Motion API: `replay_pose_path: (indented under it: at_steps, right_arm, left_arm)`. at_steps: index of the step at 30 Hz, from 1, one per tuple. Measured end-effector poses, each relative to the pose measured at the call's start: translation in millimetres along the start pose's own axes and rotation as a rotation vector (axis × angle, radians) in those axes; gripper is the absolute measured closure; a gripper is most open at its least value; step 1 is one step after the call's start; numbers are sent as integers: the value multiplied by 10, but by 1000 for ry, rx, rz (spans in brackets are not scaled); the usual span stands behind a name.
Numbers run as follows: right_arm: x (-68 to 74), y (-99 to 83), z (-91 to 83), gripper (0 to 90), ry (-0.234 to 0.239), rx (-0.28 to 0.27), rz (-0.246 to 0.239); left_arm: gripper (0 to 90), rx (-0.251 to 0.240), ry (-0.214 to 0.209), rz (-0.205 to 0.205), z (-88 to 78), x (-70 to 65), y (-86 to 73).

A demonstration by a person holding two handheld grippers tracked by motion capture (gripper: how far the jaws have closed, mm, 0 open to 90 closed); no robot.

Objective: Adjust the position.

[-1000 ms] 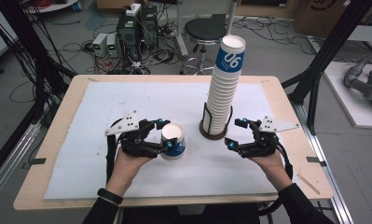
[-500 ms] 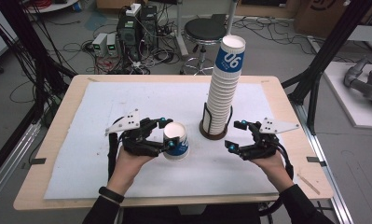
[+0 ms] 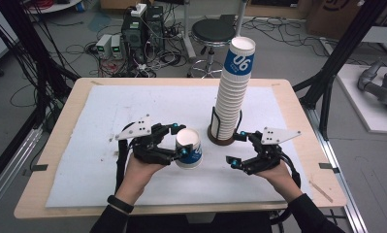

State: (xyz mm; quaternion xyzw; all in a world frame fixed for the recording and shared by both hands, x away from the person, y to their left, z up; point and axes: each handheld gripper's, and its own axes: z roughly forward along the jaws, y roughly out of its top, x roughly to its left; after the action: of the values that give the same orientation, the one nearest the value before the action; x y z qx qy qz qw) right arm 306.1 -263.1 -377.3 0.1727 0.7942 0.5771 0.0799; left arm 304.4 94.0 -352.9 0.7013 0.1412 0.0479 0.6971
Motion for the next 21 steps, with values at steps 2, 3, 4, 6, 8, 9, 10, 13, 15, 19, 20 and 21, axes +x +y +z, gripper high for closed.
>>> replay_pose_path:
  at_steps: [2,3,4,6,8,9,10,13,15,19,20,21]
  right_arm:
    - [22,0,31,145,11,4,-4]
    - [31,2,48,145,14,6,-2]
    - [54,3,88,145,21,9,2]
    - [83,4,131,145,31,16,0]
    - [116,10,161,145,43,14,-3]
    - [116,10,161,145,43,14,-3]
    - [122,14,176,145,49,11,-3]
    - [158,14,233,144,68,17,5]
    - [165,13,249,144,75,16,5]
    - [201,15,308,144,93,19,16]
    - [211,16,319,144,92,19,21]
    - [215,17,332,144,101,16,25]
  left_arm:
    - [304,4,-3,-1,21,-13,-8]
    - [304,4,-5,-2,32,-19,-12]
    - [304,11,-12,0,54,-25,-17]
    - [304,13,-14,-2,63,-27,-22]
    - [304,16,-16,-4,82,-32,-32]
    - [304,17,-15,-1,89,-33,-35]
    - [304,19,-17,-1,94,-37,-38]
    - [304,16,-19,1,118,-54,-40]
    - [304,15,-23,2,137,-68,-44]
    - [304,18,-24,7,174,-90,-54]
    - [304,17,-26,7,182,-98,-57]
    - [304,18,-26,10,190,-102,-58]
